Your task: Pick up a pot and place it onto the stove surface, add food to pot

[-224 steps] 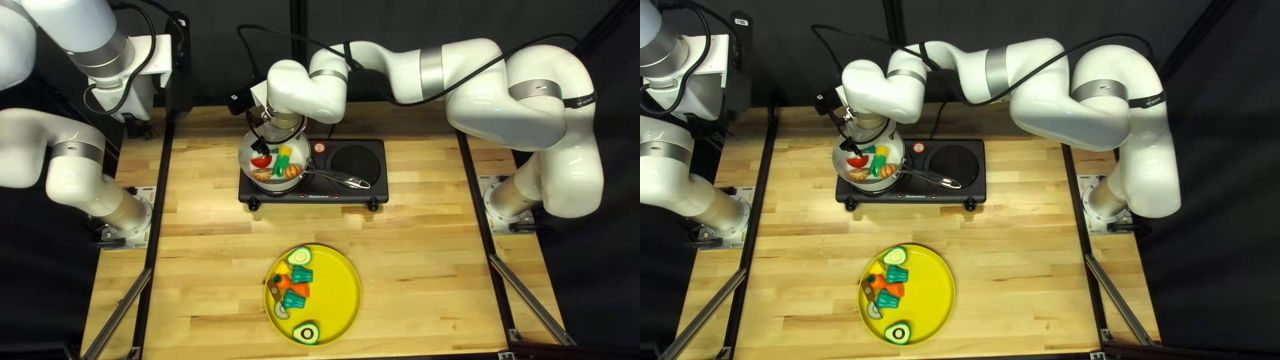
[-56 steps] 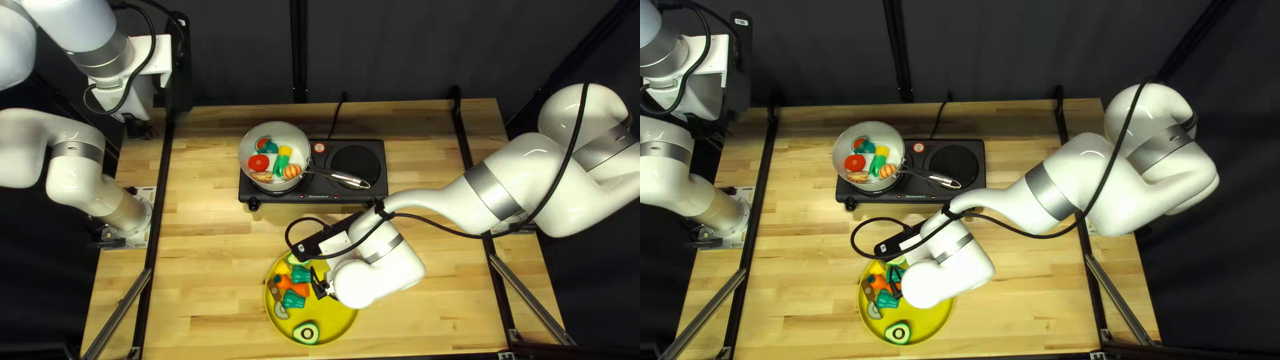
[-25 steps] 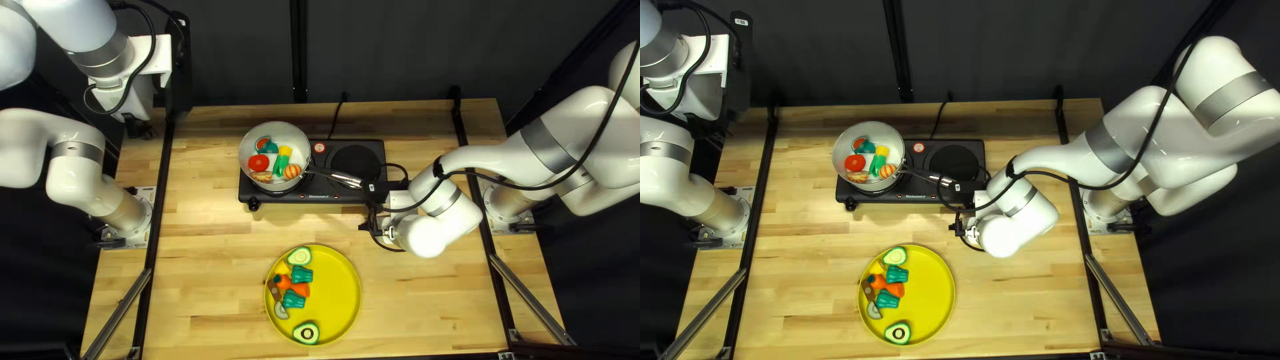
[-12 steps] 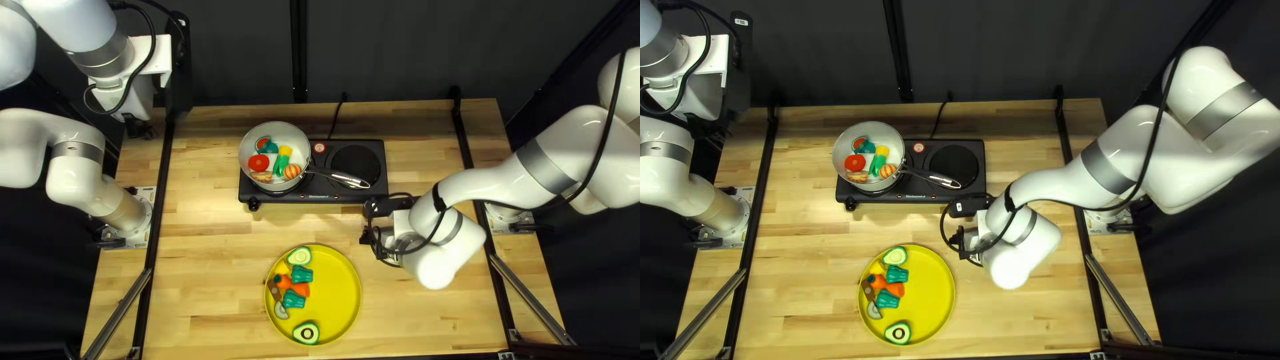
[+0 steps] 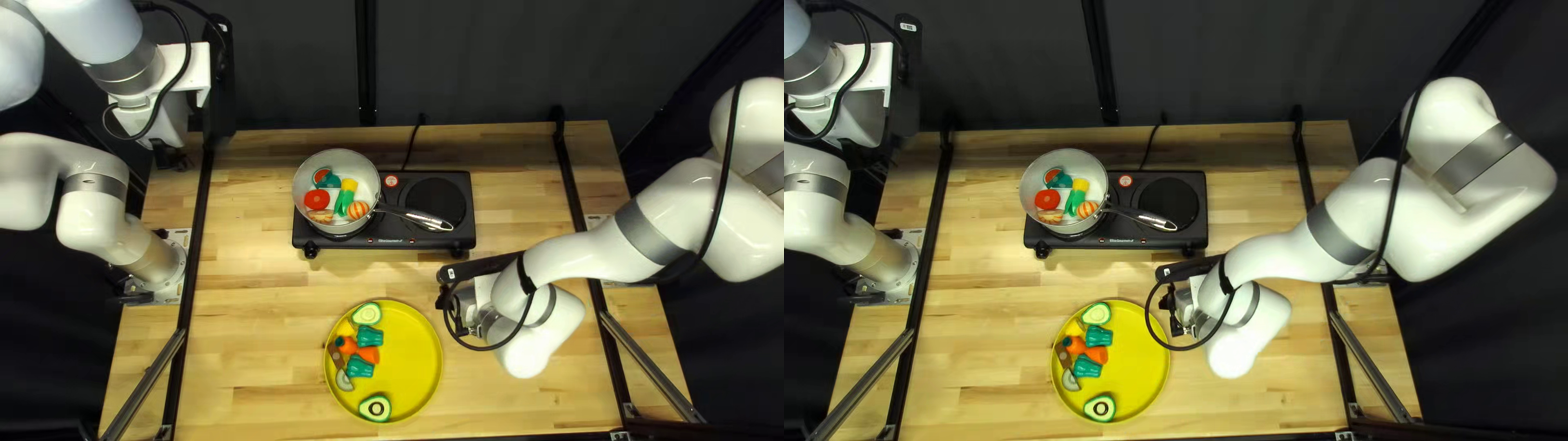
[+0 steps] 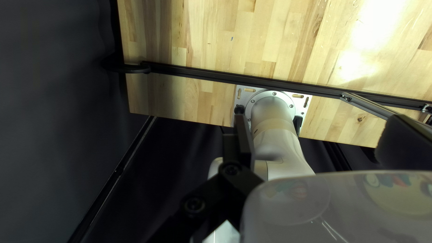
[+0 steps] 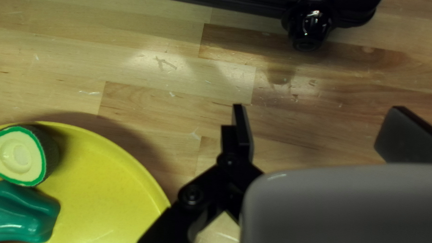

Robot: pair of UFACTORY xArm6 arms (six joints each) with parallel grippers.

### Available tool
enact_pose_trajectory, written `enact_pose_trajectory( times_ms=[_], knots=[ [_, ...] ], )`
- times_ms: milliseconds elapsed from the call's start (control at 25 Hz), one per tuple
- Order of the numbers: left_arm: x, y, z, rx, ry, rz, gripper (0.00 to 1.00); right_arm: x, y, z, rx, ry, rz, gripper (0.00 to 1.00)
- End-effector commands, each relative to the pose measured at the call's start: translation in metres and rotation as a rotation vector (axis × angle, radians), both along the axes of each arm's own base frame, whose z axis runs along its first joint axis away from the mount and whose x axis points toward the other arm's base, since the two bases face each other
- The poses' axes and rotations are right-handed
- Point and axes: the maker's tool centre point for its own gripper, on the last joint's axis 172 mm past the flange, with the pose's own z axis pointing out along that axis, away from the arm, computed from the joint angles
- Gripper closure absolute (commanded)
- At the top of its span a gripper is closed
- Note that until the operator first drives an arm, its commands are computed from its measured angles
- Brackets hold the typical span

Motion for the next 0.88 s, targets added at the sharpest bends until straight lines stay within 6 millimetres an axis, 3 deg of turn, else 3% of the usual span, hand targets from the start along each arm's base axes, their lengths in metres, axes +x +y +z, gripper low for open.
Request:
enact_pose_trajectory(
  times_ms=[40,360,560,880],
  knots=[
    [0.0,0.0,0.0,0.0,0.0,0.0,0.0,0.004,0.003,-0.001,-0.001,0.023,-0.036,0.0],
    [0.0,0.0,0.0,0.0,0.0,0.0,0.0,0.015,0.017,0.011,-0.05,0.022,-0.046,0.0],
    [0.0,0.0,0.0,0.0,0.0,0.0,0.0,0.016,-0.015,0.016,-0.066,0.036,-0.046,0.0],
    [0.0,0.0,0.0,0.0,0.0,0.0,0.0,0.004,-0.062,0.009,-0.038,0.062,-0.066,0.0]
  ],
)
